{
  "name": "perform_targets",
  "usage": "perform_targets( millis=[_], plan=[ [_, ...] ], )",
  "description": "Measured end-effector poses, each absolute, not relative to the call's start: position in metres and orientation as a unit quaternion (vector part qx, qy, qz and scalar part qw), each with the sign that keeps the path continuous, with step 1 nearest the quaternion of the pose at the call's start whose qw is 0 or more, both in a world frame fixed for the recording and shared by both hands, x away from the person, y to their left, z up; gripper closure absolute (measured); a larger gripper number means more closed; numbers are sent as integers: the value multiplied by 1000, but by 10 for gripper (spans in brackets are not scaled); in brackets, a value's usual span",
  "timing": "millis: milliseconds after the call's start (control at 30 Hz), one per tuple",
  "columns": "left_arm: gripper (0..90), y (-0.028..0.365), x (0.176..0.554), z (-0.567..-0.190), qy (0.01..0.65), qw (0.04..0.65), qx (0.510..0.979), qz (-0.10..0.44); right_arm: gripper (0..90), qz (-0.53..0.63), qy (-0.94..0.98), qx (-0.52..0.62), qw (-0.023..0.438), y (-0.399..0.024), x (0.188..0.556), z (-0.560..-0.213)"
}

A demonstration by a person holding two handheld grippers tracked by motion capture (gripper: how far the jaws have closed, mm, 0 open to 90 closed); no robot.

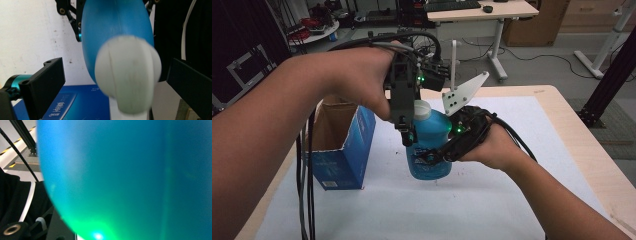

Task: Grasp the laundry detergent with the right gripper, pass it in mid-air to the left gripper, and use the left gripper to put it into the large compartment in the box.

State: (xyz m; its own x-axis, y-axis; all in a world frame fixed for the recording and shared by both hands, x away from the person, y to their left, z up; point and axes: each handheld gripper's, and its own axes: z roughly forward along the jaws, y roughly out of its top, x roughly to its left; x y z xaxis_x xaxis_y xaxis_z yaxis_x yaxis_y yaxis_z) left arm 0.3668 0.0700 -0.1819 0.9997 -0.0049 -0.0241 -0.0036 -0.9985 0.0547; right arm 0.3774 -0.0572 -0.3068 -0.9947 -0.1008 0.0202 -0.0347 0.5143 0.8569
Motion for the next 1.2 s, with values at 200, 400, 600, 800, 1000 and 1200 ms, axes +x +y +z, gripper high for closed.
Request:
perform_targets(
  millis=[200,400,600,800,1000,1200],
  plan=[
    [17,64,366,-187,8,17,1000,-11,464,-492,-869,44,34,-52,377,-305],
    [17,59,368,-190,14,16,1000,-11,464,-492,-869,42,36,-51,377,-305],
    [17,57,369,-193,23,14,1000,-7,463,-492,-869,44,34,-52,378,-305],
    [30,56,370,-194,36,14,999,-12,464,-497,-866,40,41,-52,378,-305],
    [93,57,371,-193,37,19,999,-12,464,-496,-867,37,40,-52,378,-305],
    [95,57,372,-194,35,14,999,-7,464,-498,-866,37,40,-52,379,-305]
  ],
)
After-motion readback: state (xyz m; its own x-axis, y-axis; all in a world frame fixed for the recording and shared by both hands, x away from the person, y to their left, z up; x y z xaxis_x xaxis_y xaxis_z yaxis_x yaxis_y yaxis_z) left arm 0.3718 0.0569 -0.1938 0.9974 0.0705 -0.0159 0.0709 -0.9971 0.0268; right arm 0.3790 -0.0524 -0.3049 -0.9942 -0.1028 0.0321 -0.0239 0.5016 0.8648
